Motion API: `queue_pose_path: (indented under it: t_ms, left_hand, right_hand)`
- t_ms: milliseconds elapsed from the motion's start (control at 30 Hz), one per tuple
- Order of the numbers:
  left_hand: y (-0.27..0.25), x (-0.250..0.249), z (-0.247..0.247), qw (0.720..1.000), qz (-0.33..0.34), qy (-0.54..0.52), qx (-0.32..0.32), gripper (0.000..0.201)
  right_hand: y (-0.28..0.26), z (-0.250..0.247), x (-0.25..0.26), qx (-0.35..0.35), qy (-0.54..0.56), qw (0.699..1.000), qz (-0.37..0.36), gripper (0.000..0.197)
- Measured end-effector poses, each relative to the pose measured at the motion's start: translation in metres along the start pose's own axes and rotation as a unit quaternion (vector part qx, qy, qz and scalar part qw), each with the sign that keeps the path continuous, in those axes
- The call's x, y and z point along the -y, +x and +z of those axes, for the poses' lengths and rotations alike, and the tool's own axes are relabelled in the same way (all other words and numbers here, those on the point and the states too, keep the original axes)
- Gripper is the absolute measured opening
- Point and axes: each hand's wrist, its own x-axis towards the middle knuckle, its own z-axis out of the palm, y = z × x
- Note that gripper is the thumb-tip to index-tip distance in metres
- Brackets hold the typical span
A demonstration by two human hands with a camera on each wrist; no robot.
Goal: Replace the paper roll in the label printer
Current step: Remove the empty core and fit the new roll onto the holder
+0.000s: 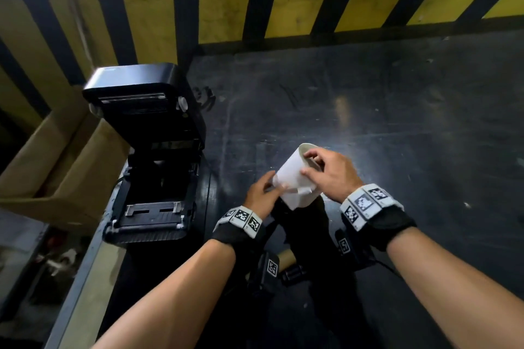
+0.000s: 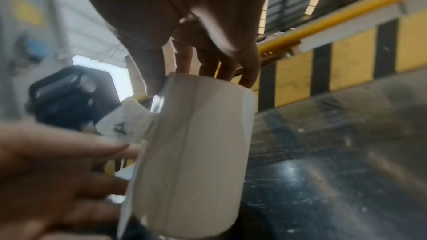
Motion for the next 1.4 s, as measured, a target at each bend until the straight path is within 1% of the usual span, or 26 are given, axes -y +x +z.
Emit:
queue_pose_path:
  t_ms: [33, 100, 133, 200, 233, 300, 367, 433, 467, 533, 600, 667, 700, 767, 833, 867, 933, 1000, 1100, 1233, 1300, 1400]
  left_hand:
    - [-0.002, -0.004, -0.002, 1.000, -0.001, -0.022, -0.008, 0.041]
    - [-0.006, -0.011, -0.005, 0.995, -0.029, -0.097, -0.016, 0.064]
    - [-0.009, -0.016, -0.007, 0.991, -0.038, -0.132, -0.008, 0.068]
    - [-0.019, -0.024, -0.010, 0.983, -0.034, -0.177, 0.023, 0.055]
    - [-0.024, -0.026, -0.012, 0.981, -0.031, -0.186, 0.040, 0.053]
    - [-0.036, -0.032, -0.016, 0.978, -0.021, -0.194, 0.067, 0.061]
    - [-0.047, -0.039, -0.020, 0.977, -0.007, -0.202, 0.074, 0.066]
    - [-0.055, -0.046, -0.022, 0.975, 0.008, -0.210, 0.065, 0.060]
    - [-0.059, -0.049, -0.024, 0.975, 0.015, -0.211, 0.061, 0.055]
    - [-0.066, -0.052, -0.027, 0.979, 0.021, -0.198, 0.049, 0.048]
    - [-0.070, -0.051, -0.030, 0.983, 0.020, -0.177, 0.033, 0.050]
    - [-0.071, -0.050, -0.033, 0.988, 0.013, -0.155, 0.019, 0.051]
    - [-0.071, -0.049, -0.035, 0.989, 0.009, -0.145, 0.012, 0.048]
    - [-0.071, -0.046, -0.037, 0.992, 0.000, -0.123, 0.005, 0.040]
    - [-0.070, -0.042, -0.038, 0.993, -0.022, -0.117, 0.005, 0.036]
    - [-0.070, -0.039, -0.038, 0.993, -0.039, -0.113, 0.004, 0.038]
    - [-0.067, -0.034, -0.039, 0.993, -0.069, -0.098, -0.003, 0.047]
    - [-0.064, -0.030, -0.039, 0.992, -0.089, -0.084, -0.012, 0.055]
    - [-0.060, -0.023, -0.039, 0.992, -0.107, -0.068, -0.022, 0.054]
    - [-0.054, -0.014, -0.038, 0.989, -0.130, -0.064, -0.018, 0.051]
    - [-0.052, -0.014, -0.040, 0.989, -0.132, -0.062, -0.011, 0.051]
    - [-0.048, -0.013, -0.045, 0.989, -0.132, -0.060, 0.014, 0.058]
  right_hand:
    - [-0.003, -0.006, 0.001, -0.008, 0.053, 0.998, 0.027, 0.030]
    - [-0.007, -0.014, 0.002, -0.009, 0.129, 0.990, 0.057, 0.024]
    - [-0.009, -0.017, 0.003, -0.009, 0.166, 0.984, 0.063, 0.021]
    - [-0.014, -0.023, 0.007, -0.013, 0.238, 0.968, 0.075, 0.017]
    - [-0.017, -0.025, 0.009, -0.013, 0.271, 0.959, 0.084, 0.017]
    - [-0.021, -0.028, 0.014, -0.007, 0.338, 0.936, 0.097, 0.016]
    - [-0.027, -0.030, 0.020, 0.007, 0.396, 0.912, 0.102, 0.015]
    - [-0.034, -0.031, 0.025, 0.013, 0.433, 0.896, 0.100, 0.013]
    - [-0.037, -0.031, 0.026, 0.014, 0.434, 0.895, 0.098, 0.012]
    - [-0.041, -0.028, 0.025, 0.018, 0.404, 0.910, 0.093, 0.012]
    - [-0.045, -0.025, 0.022, 0.023, 0.333, 0.940, 0.076, 0.014]
    - [-0.048, -0.025, 0.019, 0.021, 0.253, 0.967, 0.037, 0.017]
    - [-0.049, -0.025, 0.018, 0.016, 0.215, 0.976, 0.016, 0.019]
    - [-0.052, -0.026, 0.018, 0.013, 0.153, 0.988, -0.017, 0.025]
    - [-0.055, -0.023, 0.018, 0.024, 0.068, 0.995, -0.066, 0.025]
    - [-0.057, -0.021, 0.019, 0.033, 0.027, 0.995, -0.087, 0.024]
    - [-0.060, -0.015, 0.019, 0.052, -0.017, 0.993, -0.109, 0.025]
    - [-0.064, -0.008, 0.017, 0.069, -0.019, 0.991, -0.109, 0.031]
    - [-0.066, 0.006, 0.012, 0.090, -0.037, 0.988, -0.123, 0.034]
    - [-0.057, 0.020, 0.004, 0.095, -0.047, 0.988, -0.114, 0.017]
    - [-0.052, 0.020, 0.003, 0.099, -0.023, 0.990, -0.100, 0.010]
    - [-0.045, 0.013, 0.001, 0.104, 0.028, 0.993, -0.054, 0.005]
